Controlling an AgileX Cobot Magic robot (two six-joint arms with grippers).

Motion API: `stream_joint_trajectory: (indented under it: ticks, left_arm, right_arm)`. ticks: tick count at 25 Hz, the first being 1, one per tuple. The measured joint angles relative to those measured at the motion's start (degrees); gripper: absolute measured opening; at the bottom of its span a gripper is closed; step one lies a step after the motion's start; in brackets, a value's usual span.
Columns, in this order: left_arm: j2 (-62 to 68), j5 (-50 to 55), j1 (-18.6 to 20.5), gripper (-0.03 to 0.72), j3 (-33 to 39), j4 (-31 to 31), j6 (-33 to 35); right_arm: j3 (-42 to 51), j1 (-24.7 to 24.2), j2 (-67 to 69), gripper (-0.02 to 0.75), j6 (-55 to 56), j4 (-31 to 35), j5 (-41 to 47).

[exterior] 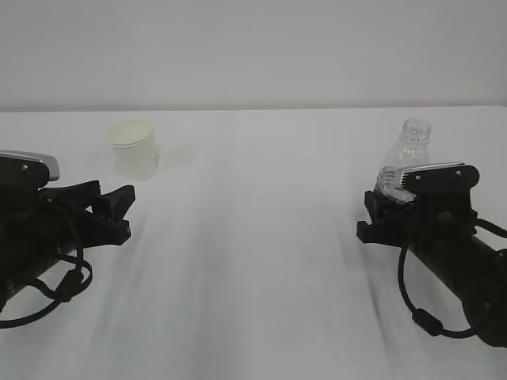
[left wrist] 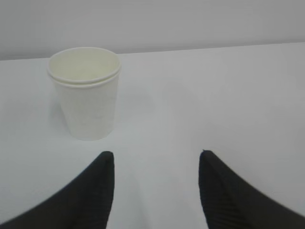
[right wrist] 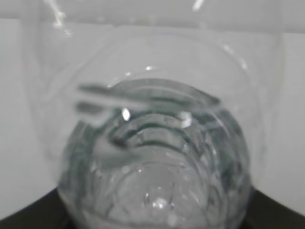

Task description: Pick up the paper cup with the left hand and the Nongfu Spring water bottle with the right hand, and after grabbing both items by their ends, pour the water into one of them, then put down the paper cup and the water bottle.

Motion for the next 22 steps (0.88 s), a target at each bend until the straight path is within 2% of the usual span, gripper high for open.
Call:
stream_joint_trajectory:
  ticks: [7,18,22]
  left_arm:
    - [0.0,0.0,0.0,0.398,0.0,0.0,0.0]
    - [0.0,0.0,0.0,0.4,0.0,-0.37,0.0]
    - [0.0,0.0,0.0,0.468,0.0,-2.5,0.0]
  right_arm:
    - [2.27,0.0,-2.06,0.408,-0.14,-0.13,0.0]
    - [9.47,0.0,-11.29,0.407,-0.02,-3.78,0.11]
    - [12.08,0.0,-14.49,0.407,-0.02,-4.96,0.11]
